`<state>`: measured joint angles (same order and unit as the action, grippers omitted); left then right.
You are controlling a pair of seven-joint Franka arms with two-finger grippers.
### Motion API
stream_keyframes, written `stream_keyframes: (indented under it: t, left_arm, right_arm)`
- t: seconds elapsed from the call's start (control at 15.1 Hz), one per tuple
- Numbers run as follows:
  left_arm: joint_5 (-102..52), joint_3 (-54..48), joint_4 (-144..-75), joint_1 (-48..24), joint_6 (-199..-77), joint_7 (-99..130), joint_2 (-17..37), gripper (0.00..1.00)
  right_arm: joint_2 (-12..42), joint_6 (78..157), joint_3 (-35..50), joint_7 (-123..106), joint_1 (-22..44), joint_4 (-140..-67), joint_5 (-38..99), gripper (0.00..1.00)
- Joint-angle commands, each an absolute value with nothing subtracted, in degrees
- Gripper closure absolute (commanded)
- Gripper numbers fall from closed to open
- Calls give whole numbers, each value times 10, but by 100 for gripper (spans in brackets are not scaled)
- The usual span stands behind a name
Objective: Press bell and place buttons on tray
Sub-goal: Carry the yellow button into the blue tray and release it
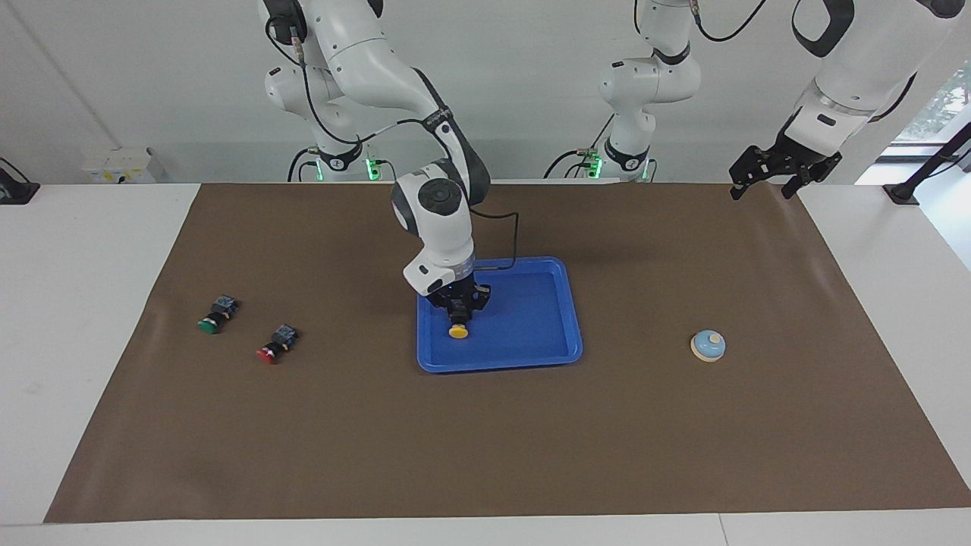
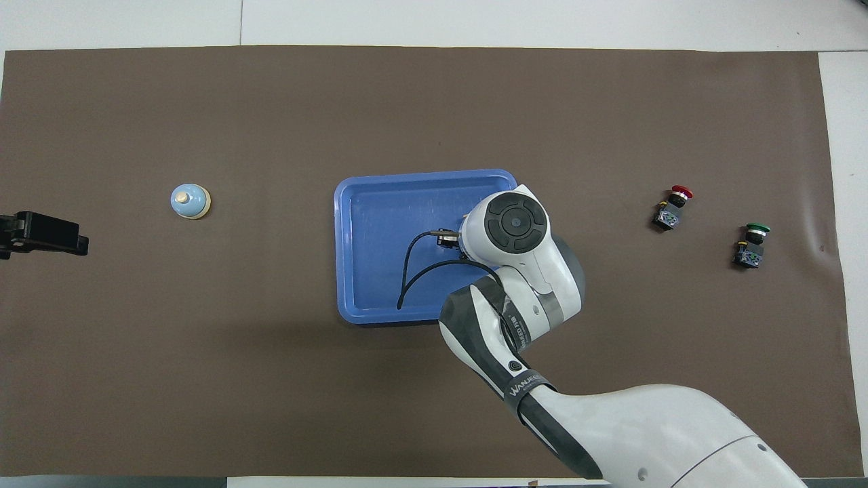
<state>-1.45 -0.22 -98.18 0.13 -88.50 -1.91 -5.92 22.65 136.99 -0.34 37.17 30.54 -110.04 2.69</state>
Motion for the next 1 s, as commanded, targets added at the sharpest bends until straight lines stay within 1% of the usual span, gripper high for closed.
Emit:
stream_keyframes:
  t: [0.0,0.13,0.33,0.53,0.73,0.93]
  left_arm:
    - [-20,1,-973,0,-877,-22,-57,0]
    - [-20,1,-973,0,-877,-22,-57,0]
    - [-20,1,-973,0,-877,-22,-57,0]
    - [-20,1,-973,0,-877,-22,-57,0]
    - [-20,1,-973,0,-877,-22,-57,0]
    - [-20,1,-973,0,-877,-22,-57,0]
  right_arm:
    - [221,1368,-1,375,298,-1110,33,1]
    - [209,1325,-7,374,290,-1100,33,0]
    - [164,1250,-8,373,259,-1080,33,0]
    - [118,1203,-8,354,201,-1079,33,0]
    - [108,1171,-9,298,133,-1080,28,0]
    - [106,1173,-10,244,69,-1092,20,0]
